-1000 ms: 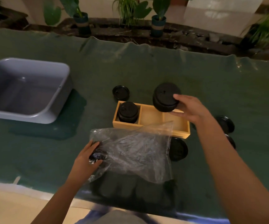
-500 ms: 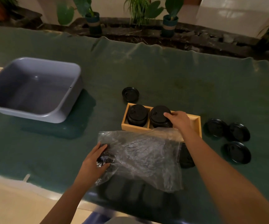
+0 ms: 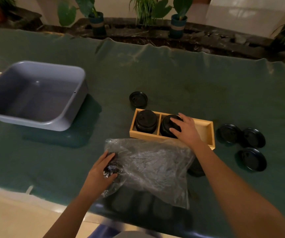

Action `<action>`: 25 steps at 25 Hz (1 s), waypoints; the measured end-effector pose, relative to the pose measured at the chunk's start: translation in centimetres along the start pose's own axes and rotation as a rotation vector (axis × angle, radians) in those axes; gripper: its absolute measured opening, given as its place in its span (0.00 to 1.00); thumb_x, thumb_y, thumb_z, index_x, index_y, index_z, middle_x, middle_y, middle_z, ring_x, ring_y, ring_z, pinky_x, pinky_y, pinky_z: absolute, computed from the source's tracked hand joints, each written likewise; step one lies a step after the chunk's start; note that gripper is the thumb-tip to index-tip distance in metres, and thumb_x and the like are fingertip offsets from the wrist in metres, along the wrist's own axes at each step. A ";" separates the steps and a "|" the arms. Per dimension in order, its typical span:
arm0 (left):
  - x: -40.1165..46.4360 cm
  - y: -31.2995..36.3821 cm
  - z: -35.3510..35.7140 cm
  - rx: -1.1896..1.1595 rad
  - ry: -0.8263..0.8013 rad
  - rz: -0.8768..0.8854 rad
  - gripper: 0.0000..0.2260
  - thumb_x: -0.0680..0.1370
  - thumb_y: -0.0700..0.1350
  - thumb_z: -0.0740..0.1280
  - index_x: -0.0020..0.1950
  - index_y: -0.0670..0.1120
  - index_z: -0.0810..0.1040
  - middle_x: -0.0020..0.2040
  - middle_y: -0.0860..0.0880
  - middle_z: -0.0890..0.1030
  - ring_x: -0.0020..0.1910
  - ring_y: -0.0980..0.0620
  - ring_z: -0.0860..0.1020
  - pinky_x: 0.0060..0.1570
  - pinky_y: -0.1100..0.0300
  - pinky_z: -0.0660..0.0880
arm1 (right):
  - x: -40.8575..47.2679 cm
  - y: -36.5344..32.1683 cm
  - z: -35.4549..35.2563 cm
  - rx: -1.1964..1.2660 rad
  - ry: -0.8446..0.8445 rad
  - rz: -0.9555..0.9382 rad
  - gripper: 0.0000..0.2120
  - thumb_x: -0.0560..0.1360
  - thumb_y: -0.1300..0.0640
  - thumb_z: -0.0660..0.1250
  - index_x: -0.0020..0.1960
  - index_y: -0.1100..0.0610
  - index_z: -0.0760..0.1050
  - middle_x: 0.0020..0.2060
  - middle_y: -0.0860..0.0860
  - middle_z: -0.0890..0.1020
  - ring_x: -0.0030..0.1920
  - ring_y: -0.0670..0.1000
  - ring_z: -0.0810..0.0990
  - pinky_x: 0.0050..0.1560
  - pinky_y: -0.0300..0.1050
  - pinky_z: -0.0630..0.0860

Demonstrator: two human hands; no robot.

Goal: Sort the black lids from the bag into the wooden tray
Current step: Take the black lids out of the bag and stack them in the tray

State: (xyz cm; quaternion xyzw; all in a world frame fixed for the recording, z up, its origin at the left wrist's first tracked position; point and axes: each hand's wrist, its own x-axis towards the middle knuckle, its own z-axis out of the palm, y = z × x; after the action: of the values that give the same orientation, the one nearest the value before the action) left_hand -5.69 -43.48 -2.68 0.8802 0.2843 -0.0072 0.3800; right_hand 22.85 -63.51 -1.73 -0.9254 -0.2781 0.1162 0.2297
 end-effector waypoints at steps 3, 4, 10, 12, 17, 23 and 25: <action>0.1 0.0 -0.1 0.001 -0.021 0.018 0.35 0.69 0.41 0.73 0.72 0.53 0.62 0.76 0.50 0.57 0.72 0.48 0.62 0.71 0.53 0.61 | -3.8 1.1 -2.5 0.398 0.430 0.306 0.10 0.73 0.57 0.64 0.53 0.54 0.78 0.53 0.57 0.80 0.55 0.58 0.77 0.55 0.49 0.73; -0.1 0.0 -0.2 -0.013 -0.038 0.028 0.37 0.69 0.41 0.73 0.72 0.56 0.58 0.77 0.51 0.52 0.73 0.49 0.59 0.70 0.54 0.59 | -6.1 1.9 -3.2 0.514 0.542 0.439 0.06 0.71 0.56 0.63 0.44 0.52 0.79 0.42 0.55 0.83 0.45 0.58 0.80 0.47 0.49 0.76; -0.5 -0.8 -1.1 -0.426 0.133 -0.167 0.30 0.78 0.49 0.61 0.75 0.56 0.49 0.78 0.51 0.48 0.75 0.50 0.52 0.71 0.49 0.53 | -14.2 -1.8 0.3 1.001 -0.468 0.381 0.11 0.72 0.54 0.65 0.52 0.53 0.81 0.54 0.54 0.83 0.48 0.48 0.84 0.42 0.37 0.80; 0.6 -1.1 -1.4 -0.525 0.088 -0.394 0.22 0.80 0.48 0.56 0.74 0.49 0.58 0.75 0.44 0.61 0.72 0.45 0.62 0.72 0.48 0.58 | -12.8 -4.7 1.2 1.088 -0.811 0.322 0.20 0.71 0.55 0.64 0.63 0.49 0.73 0.60 0.50 0.79 0.53 0.55 0.82 0.46 0.45 0.80; 0.9 -1.0 -1.6 -0.479 0.038 -0.374 0.06 0.76 0.43 0.65 0.50 0.50 0.80 0.46 0.47 0.83 0.43 0.54 0.80 0.53 0.55 0.75 | -9.7 -10.8 5.5 0.939 -0.812 0.346 0.19 0.76 0.62 0.63 0.66 0.56 0.70 0.60 0.58 0.77 0.44 0.48 0.81 0.38 0.38 0.79; 0.4 0.1 -1.1 -0.512 0.063 -0.328 0.08 0.71 0.41 0.71 0.42 0.55 0.79 0.35 0.57 0.81 0.32 0.66 0.79 0.30 0.75 0.72 | -9.1 -15.5 9.7 0.908 -0.536 0.559 0.11 0.68 0.46 0.72 0.45 0.49 0.74 0.42 0.47 0.78 0.41 0.45 0.78 0.27 0.34 0.74; 0.4 0.0 -1.1 -0.563 0.061 -0.371 0.06 0.71 0.43 0.72 0.43 0.54 0.80 0.35 0.57 0.81 0.30 0.68 0.78 0.26 0.76 0.71 | -9.1 -15.5 10.7 0.869 -0.478 0.557 0.14 0.66 0.49 0.74 0.49 0.50 0.75 0.41 0.45 0.77 0.40 0.45 0.78 0.28 0.34 0.75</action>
State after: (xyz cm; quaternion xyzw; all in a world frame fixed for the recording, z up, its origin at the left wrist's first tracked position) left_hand -5.61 -42.55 -1.94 0.6737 0.4414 0.0289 0.5920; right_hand 4.55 -53.39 -2.65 -0.7322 0.0055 0.4822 0.4810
